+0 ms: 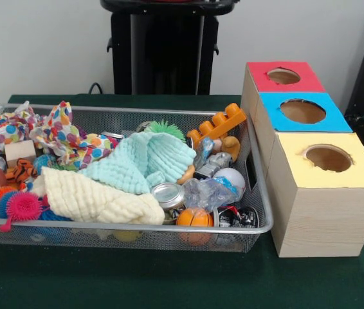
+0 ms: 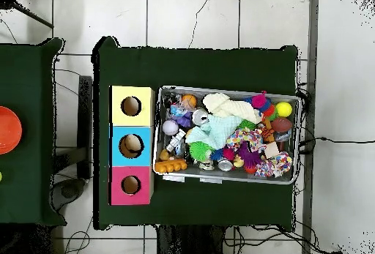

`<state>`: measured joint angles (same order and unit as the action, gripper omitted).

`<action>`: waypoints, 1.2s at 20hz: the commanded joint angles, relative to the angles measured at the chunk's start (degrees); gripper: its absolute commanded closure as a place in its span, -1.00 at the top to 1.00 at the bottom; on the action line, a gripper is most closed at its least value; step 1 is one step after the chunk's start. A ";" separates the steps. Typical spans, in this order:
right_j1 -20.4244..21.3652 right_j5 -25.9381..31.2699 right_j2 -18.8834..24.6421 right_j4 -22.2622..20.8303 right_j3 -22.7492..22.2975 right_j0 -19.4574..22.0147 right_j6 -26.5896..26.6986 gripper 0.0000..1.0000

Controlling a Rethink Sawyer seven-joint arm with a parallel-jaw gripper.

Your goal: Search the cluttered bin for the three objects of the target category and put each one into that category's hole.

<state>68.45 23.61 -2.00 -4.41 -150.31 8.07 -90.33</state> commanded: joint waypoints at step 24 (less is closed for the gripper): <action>-7.16 1.61 7.49 0.02 18.45 -3.10 -6.77 1.00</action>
<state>64.54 23.62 2.07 -4.43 -141.15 5.16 -90.33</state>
